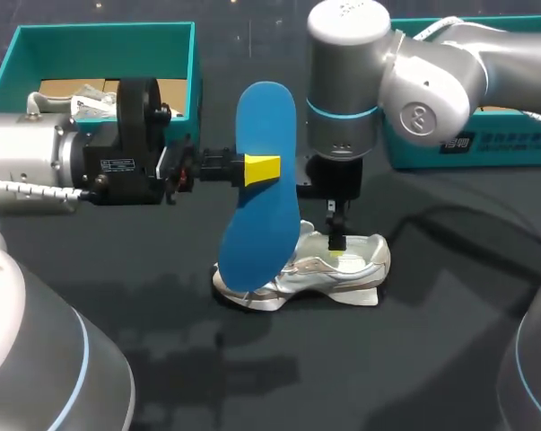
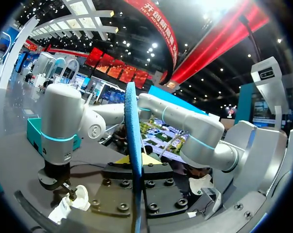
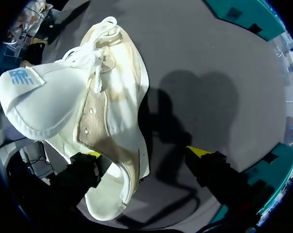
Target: Take the shoe out of the shoebox, open the shoe tongue, remove and reinsert the insole, then place the shoe into the shoebox
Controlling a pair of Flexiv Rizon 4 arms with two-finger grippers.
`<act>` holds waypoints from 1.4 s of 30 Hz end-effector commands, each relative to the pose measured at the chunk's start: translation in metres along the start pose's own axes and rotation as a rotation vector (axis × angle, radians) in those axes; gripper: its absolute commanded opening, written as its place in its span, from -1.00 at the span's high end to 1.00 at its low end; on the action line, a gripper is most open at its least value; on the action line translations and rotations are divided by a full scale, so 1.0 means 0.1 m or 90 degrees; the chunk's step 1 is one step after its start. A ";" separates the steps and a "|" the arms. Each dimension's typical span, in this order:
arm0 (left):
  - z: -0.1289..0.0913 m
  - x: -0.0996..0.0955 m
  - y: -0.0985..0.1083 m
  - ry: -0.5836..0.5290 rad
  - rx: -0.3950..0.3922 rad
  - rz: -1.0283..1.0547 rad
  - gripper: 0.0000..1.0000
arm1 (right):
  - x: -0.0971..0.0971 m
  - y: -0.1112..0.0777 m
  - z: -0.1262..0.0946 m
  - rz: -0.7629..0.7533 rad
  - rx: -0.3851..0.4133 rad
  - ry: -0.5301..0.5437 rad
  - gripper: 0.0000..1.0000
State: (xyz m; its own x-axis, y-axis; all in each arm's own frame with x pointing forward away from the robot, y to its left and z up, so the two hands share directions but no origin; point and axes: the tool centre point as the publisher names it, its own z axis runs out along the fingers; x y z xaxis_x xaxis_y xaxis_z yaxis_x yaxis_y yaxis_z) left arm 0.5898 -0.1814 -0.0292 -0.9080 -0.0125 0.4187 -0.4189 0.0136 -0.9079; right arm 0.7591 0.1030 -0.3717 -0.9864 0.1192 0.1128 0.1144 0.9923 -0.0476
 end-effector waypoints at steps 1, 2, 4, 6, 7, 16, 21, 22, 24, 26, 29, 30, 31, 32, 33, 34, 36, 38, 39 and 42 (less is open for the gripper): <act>0.03 -0.01 0.01 0.001 0.001 0.000 1.00 | 0.00 0.04 0.08 0.000 -0.002 0.003 -0.95; 0.03 -0.01 0.01 0.001 0.001 0.000 1.00 | 0.00 0.05 0.09 0.000 -0.003 0.004 -0.87; 0.03 -0.01 0.01 0.001 0.001 0.000 1.00 | 0.02 0.06 0.10 0.001 -0.004 0.005 -0.58; 0.03 -0.01 0.01 0.001 0.001 0.000 1.00 | 0.03 0.07 0.11 0.002 -0.005 0.006 -0.47; 0.03 -0.01 0.01 0.001 0.001 0.000 1.00 | 0.04 0.08 0.12 0.002 -0.005 0.006 -0.43; 0.03 -0.01 0.01 0.001 0.001 0.000 1.00 | 0.09 0.10 0.12 0.008 0.001 0.008 1.00; 0.03 -0.01 0.01 0.001 0.001 0.000 1.00 | 0.13 0.11 0.09 0.009 0.007 0.005 1.00; 0.03 -0.01 0.01 0.001 0.001 0.000 1.00 | 0.14 0.11 0.08 0.009 0.008 0.005 1.00; 0.03 -0.01 0.01 0.001 0.001 0.000 1.00 | 0.16 0.12 0.07 0.009 0.010 0.005 1.00; 0.03 -0.01 0.01 0.001 0.001 0.000 1.00 | 0.18 0.12 0.04 0.010 0.011 0.003 1.00; 0.03 -0.01 0.01 0.001 0.001 0.000 1.00 | 0.21 0.11 -0.01 0.015 0.013 0.001 1.00; 0.03 -0.01 0.01 0.001 0.001 0.000 1.00 | 0.22 0.11 -0.03 0.017 0.015 0.001 1.00; 0.03 -0.01 0.01 0.001 0.001 0.000 1.00 | 0.23 0.10 -0.04 0.020 0.016 0.001 1.00; 0.03 -0.01 0.01 0.001 0.001 0.000 1.00 | 0.24 0.10 -0.06 0.023 0.016 0.001 1.00; 0.03 -0.01 0.01 0.001 0.001 0.000 1.00 | 0.26 0.09 -0.08 0.029 0.017 0.001 1.00; 0.03 -0.01 0.01 0.001 0.001 0.000 1.00 | 0.26 0.08 -0.10 0.040 0.015 0.004 1.00; 0.03 -0.01 0.01 0.001 0.001 0.000 1.00 | 0.28 0.06 -0.13 0.060 0.013 0.008 1.00; 0.03 -0.01 0.01 0.001 0.001 0.000 1.00 | 0.29 0.03 -0.17 0.101 0.008 0.017 1.00; 0.03 -0.01 0.01 0.001 0.001 0.000 1.00 | 0.30 0.02 -0.19 0.127 0.007 0.021 1.00; 0.03 -0.01 0.01 0.001 0.001 0.000 1.00 | 0.34 -0.04 -0.26 0.203 -0.008 0.028 1.00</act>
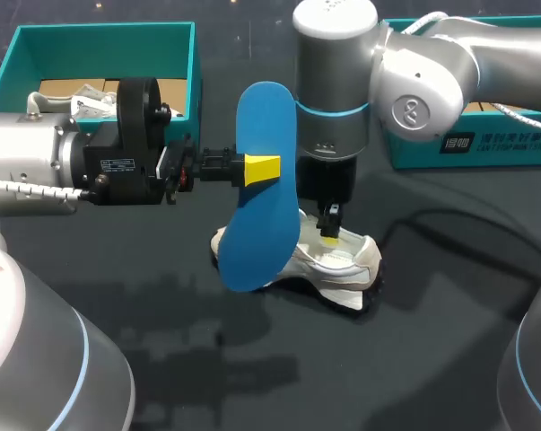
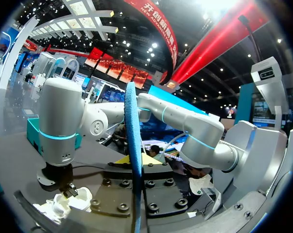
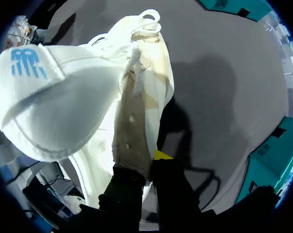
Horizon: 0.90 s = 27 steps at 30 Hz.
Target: Take the shoe out of the shoebox, open the shoe tongue, remove and reinsert the insole, then place the shoe into the shoebox
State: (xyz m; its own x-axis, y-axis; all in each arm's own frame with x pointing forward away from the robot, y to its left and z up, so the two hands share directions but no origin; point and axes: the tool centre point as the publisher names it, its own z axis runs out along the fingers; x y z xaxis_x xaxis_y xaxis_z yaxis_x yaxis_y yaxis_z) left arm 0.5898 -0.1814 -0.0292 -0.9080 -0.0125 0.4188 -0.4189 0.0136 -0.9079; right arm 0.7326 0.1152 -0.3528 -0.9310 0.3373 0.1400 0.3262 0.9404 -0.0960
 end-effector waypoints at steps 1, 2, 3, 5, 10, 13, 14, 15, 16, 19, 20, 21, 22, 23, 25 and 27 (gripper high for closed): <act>0.03 -0.01 0.01 0.001 0.001 0.000 1.00 | 0.04 -0.15 -0.12 0.092 -0.029 0.007 1.00; 0.03 -0.01 0.01 0.001 0.001 0.000 1.00 | 0.06 -0.17 -0.15 0.111 -0.036 0.006 1.00; 0.03 -0.01 0.01 0.001 0.001 0.000 1.00 | 0.08 -0.18 -0.17 0.149 -0.044 0.011 1.00; 0.03 -0.01 0.01 0.001 0.001 0.000 1.00 | 0.12 -0.22 -0.23 0.220 -0.075 0.016 1.00; 0.03 -0.01 0.01 0.001 0.001 0.000 1.00 | 0.17 -0.23 -0.30 0.220 -0.083 0.005 1.00; 0.03 -0.01 0.01 0.001 0.001 0.000 1.00 | 0.17 -0.23 -0.30 0.220 -0.083 0.005 1.00; 0.03 -0.01 0.01 0.001 0.001 0.000 1.00 | 0.17 -0.23 -0.30 0.220 -0.083 0.005 1.00; 0.03 -0.01 0.01 0.001 0.001 0.000 1.00 | 0.17 -0.23 -0.30 0.220 -0.083 0.005 1.00; 0.03 -0.01 0.01 0.001 0.001 0.000 1.00 | 0.17 -0.23 -0.30 0.220 -0.083 0.005 1.00; 0.03 -0.01 0.01 0.001 0.001 0.000 1.00 | 0.18 -0.24 -0.30 0.274 -0.087 0.019 1.00; 0.03 -0.01 0.01 0.001 0.001 0.000 1.00 | 0.19 -0.23 -0.29 0.308 -0.096 0.020 1.00; 0.03 -0.01 0.01 0.001 0.001 0.000 1.00 | 0.19 -0.23 -0.29 0.336 -0.101 0.021 1.00; 0.03 -0.01 0.01 0.001 0.001 0.000 1.00 | 0.21 -0.22 -0.30 0.377 -0.096 0.029 1.00; 0.03 -0.01 0.01 0.001 0.001 0.000 1.00 | 0.21 -0.22 -0.30 0.397 -0.095 0.031 1.00; 0.03 -0.01 0.01 0.001 0.001 0.000 1.00 | 0.22 -0.21 -0.30 0.442 -0.100 0.036 1.00; 0.03 -0.01 0.01 0.001 0.001 0.000 1.00 | 0.22 -0.21 -0.30 0.472 -0.099 0.039 1.00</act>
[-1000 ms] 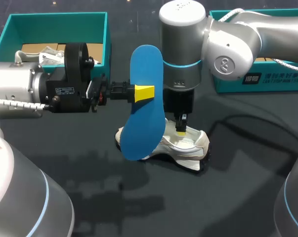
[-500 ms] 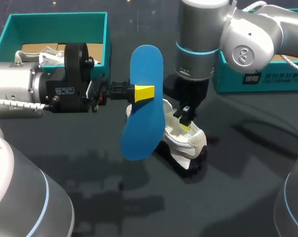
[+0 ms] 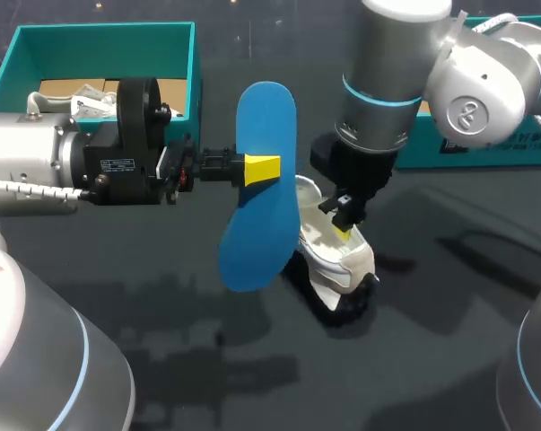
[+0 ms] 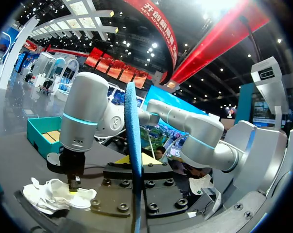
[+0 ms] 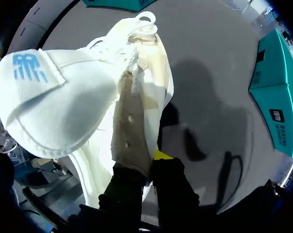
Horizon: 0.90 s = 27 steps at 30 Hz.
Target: Take the shoe out of the shoebox, open the shoe tongue, remove and reinsert the insole, then place the shoe into the shoebox
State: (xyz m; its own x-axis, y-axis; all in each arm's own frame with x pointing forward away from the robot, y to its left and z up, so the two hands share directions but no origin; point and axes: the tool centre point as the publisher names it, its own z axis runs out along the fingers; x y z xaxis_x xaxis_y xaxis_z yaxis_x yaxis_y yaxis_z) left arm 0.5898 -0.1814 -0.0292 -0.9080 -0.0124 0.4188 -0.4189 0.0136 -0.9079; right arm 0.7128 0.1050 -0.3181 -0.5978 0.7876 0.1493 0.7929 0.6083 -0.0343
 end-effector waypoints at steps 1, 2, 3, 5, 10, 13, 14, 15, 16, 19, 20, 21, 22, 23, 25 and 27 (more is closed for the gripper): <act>0.03 -0.01 0.01 0.001 0.001 0.000 1.00 | 0.02 -0.02 0.00 0.131 -0.012 0.002 1.00; 0.03 -0.01 0.01 0.001 0.001 0.000 1.00 | 0.02 -0.02 0.00 0.150 -0.013 0.000 1.00; 0.03 -0.01 0.01 0.001 0.001 0.000 1.00 | 0.02 -0.02 0.01 0.165 -0.014 -0.003 1.00; 0.03 -0.01 0.01 0.001 0.001 0.000 1.00 | 0.02 -0.02 0.03 0.198 -0.024 -0.003 1.00; 0.03 -0.01 0.01 0.001 0.001 0.000 1.00 | 0.03 -0.01 0.13 0.242 -0.026 -0.002 1.00; 0.03 -0.01 0.01 0.001 0.001 0.000 1.00 | 0.03 -0.03 0.20 0.256 -0.033 0.003 1.00; 0.03 -0.01 0.01 0.001 0.001 0.000 1.00 | 0.03 -0.03 0.21 0.257 -0.038 0.005 1.00; 0.03 -0.01 0.01 0.001 0.001 0.000 1.00 | 0.03 -0.04 0.23 0.260 -0.039 0.005 1.00; 0.03 -0.01 0.01 0.001 0.001 0.000 1.00 | 0.03 -0.04 0.24 0.259 -0.040 0.006 1.00; 0.03 -0.01 0.01 0.001 0.001 0.000 1.00 | 0.03 -0.04 0.29 0.258 -0.047 0.008 1.00; 0.03 -0.01 0.01 0.001 0.001 0.000 1.00 | 0.03 -0.04 0.31 0.255 -0.049 0.011 1.00; 0.03 -0.01 0.01 0.001 0.001 0.000 1.00 | 0.02 -0.04 0.33 0.255 -0.049 0.013 1.00; 0.03 -0.01 0.01 0.001 0.001 0.000 1.00 | 0.01 -0.05 0.34 0.258 -0.050 0.015 1.00; 0.03 -0.01 0.01 0.001 0.001 0.000 1.00 | 0.01 -0.05 0.36 0.261 -0.052 0.015 1.00; 0.03 -0.01 0.01 0.001 0.001 0.000 1.00 | 0.01 -0.05 0.39 0.270 -0.052 0.016 1.00; 0.03 -0.01 0.01 0.001 0.001 0.000 1.00 | 0.00 -0.06 0.43 0.281 -0.053 0.020 1.00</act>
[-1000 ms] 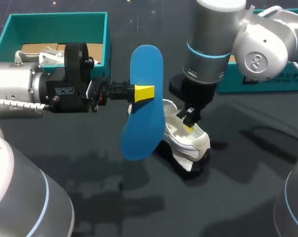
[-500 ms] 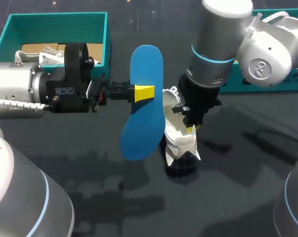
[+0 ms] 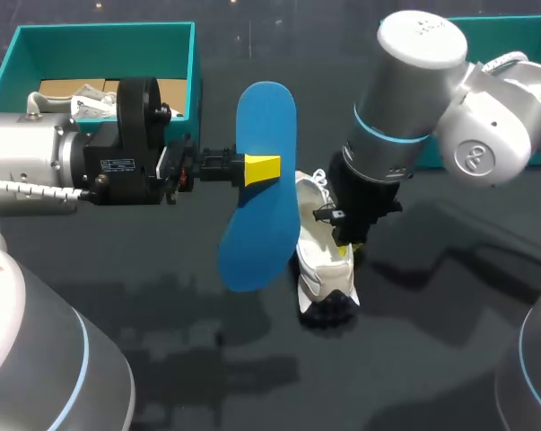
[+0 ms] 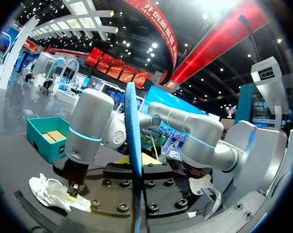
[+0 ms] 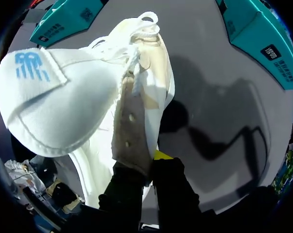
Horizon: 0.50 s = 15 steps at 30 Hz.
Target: Take the shoe out of the shoebox, open the shoe tongue, remove and reinsert the insole, then place the shoe into the shoebox
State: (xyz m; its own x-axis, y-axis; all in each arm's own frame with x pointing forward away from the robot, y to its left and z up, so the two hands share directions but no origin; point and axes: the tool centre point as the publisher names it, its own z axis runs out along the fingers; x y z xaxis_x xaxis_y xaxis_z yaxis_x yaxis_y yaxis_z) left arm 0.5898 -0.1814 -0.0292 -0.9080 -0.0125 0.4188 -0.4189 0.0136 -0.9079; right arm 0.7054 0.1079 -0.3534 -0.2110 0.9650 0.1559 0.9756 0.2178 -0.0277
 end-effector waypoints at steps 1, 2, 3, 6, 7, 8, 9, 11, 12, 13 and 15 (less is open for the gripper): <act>0.03 -0.01 0.01 0.001 0.001 0.000 1.00 | -0.03 -0.04 0.08 0.013 -0.007 0.011 1.00; 0.03 -0.01 0.01 0.001 0.001 0.000 1.00 | -0.03 -0.04 0.09 0.022 -0.008 0.012 1.00; 0.03 -0.01 0.01 0.001 0.001 0.000 1.00 | -0.03 -0.05 0.11 0.027 -0.010 0.013 1.00; 0.03 -0.01 0.01 0.001 0.001 0.000 1.00 | -0.03 -0.07 0.13 0.045 -0.018 0.012 1.00; 0.03 -0.01 0.01 0.001 0.001 0.000 1.00 | -0.03 -0.08 0.14 0.047 -0.020 0.013 1.00; 0.03 -0.01 0.01 0.001 0.001 0.000 1.00 | -0.02 -0.09 0.14 0.052 -0.023 0.013 1.00; 0.03 -0.01 0.01 0.001 0.001 0.000 1.00 | -0.02 -0.09 0.15 0.055 -0.024 0.013 1.00; 0.03 -0.01 0.01 0.001 0.001 0.000 1.00 | -0.02 -0.11 0.17 0.065 -0.030 0.010 1.00; 0.03 -0.01 0.01 0.001 0.001 0.000 1.00 | -0.02 -0.12 0.18 0.068 -0.031 0.009 1.00; 0.03 -0.01 0.01 0.001 0.001 0.000 1.00 | -0.02 -0.13 0.19 0.071 -0.034 0.009 1.00; 0.03 -0.01 0.01 0.001 0.001 0.000 1.00 | -0.02 -0.14 0.22 0.076 -0.035 0.009 1.00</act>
State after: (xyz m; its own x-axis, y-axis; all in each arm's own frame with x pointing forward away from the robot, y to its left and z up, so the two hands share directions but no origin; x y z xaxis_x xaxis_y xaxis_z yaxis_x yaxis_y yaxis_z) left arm 0.5898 -0.1814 -0.0292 -0.9080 -0.0125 0.4188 -0.4189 0.0136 -0.9079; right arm 0.6956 0.1065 -0.3730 -0.0950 0.9816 0.1655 0.9953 0.0969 -0.0033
